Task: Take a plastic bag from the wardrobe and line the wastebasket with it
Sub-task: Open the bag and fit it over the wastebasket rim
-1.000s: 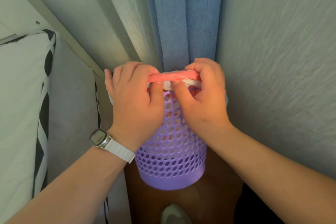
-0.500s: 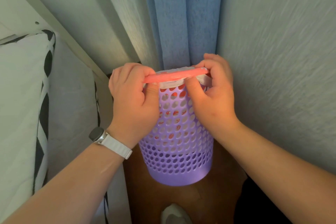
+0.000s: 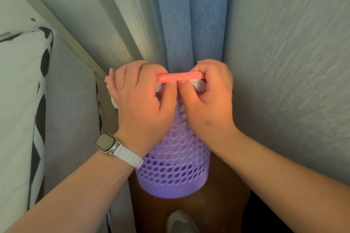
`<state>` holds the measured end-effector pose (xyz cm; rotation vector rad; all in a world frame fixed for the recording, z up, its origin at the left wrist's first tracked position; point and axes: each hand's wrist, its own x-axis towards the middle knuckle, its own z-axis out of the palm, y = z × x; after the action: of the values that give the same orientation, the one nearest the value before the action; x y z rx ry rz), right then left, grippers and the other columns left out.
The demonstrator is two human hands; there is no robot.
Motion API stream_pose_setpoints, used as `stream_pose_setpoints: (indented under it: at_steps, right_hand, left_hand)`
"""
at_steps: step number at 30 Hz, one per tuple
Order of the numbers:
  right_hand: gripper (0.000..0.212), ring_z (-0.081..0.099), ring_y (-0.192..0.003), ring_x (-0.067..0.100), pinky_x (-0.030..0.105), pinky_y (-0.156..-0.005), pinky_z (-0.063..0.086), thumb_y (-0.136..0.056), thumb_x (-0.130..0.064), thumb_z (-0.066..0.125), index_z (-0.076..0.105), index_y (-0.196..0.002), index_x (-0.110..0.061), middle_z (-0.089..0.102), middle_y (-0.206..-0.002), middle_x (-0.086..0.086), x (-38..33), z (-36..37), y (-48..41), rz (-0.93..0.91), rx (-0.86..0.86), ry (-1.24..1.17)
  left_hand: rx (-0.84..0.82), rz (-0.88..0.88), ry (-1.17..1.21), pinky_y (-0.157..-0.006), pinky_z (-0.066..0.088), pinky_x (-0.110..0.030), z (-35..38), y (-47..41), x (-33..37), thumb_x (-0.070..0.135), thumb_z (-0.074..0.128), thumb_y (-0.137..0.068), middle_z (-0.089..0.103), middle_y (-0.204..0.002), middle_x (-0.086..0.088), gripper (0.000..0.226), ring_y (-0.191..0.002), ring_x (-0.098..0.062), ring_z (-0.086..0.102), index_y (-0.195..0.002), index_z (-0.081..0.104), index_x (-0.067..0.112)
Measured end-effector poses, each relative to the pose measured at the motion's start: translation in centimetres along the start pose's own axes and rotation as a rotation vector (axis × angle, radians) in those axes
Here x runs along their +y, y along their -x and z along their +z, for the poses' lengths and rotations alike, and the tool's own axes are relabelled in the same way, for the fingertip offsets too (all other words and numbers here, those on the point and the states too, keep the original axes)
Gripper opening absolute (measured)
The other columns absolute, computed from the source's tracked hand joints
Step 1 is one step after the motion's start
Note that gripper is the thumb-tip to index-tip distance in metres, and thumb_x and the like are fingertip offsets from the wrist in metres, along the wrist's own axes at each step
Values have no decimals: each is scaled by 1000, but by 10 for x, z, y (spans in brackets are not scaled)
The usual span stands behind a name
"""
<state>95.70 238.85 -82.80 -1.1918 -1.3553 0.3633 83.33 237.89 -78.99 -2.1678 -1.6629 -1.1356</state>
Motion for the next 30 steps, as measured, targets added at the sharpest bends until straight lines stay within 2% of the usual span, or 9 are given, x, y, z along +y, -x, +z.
stream_pose_setpoints:
  at_steps: [4,9,13,15,17,19,22,25,30]
  right_hand:
    - [19,51,-101,16,34,-92,41,-85,-29,60,62,-97,-15,56,-103,-2,7,2,2,5,-72,-30]
    - [31,53,-113,21,42,-99,43,-83,-31,59,65,-107,-13,54,-115,0,20,1,-2,42,-64,-108]
    - [30,50,-122,19,31,-107,36,-81,-40,60,62,-105,-22,53,-122,0,26,-4,-9,91,-49,-126]
    - [21,49,-119,14,26,-104,35,-81,-39,60,58,-97,-26,50,-116,-12,24,-6,-11,81,-33,-130]
    - [19,50,-109,12,28,-98,38,-81,-36,61,58,-91,-19,46,-107,-20,23,-7,-11,43,4,-116]
    - [21,52,-101,17,35,-93,42,-81,-32,61,58,-89,-13,47,-99,-14,21,-8,-12,26,37,-93]
    - [20,54,-96,21,39,-88,44,-81,-30,63,57,-88,-12,49,-96,-6,16,-8,-12,24,63,-61]
    - [20,53,-92,23,43,-84,44,-81,-29,64,57,-89,-12,49,-95,-5,8,-5,-8,7,54,-56]
    - [22,48,-93,15,31,-85,39,-82,-31,66,58,-89,-12,50,-94,-7,4,0,-1,6,37,7]
  left_hand:
    - [-13,3,-5,-91,36,-67,2,-1,-11,32,53,-86,43,-95,9,17,-94,-33,52,-88,59,16]
    - [-36,25,49,-89,38,-63,0,-6,-27,28,51,-85,44,-93,7,15,-91,-29,49,-88,56,14]
    - [-45,34,126,-85,39,-50,-2,-9,-34,24,51,-86,46,-93,3,16,-93,-22,46,-89,57,10]
    - [-43,21,160,-84,39,-48,-2,-8,-31,23,51,-87,46,-92,4,14,-93,-16,43,-89,56,11]
    - [-41,16,177,-83,41,-49,-3,-7,-27,23,51,-88,46,-91,4,12,-91,-15,43,-90,57,12]
    - [-45,32,152,-85,41,-54,-5,-7,-23,25,52,-89,48,-94,6,16,-91,-20,48,-94,59,12]
    - [-65,85,54,-96,36,-63,-7,-5,-12,31,52,-91,56,-101,5,26,-100,-25,55,-107,63,14]
    - [-59,108,9,-99,33,-63,-6,-2,-2,30,51,-93,63,-103,1,26,-100,-25,56,-109,66,17]
    - [-35,86,25,-89,40,-56,-6,-3,-5,25,52,-91,53,-88,8,17,-86,-23,52,-94,67,17]
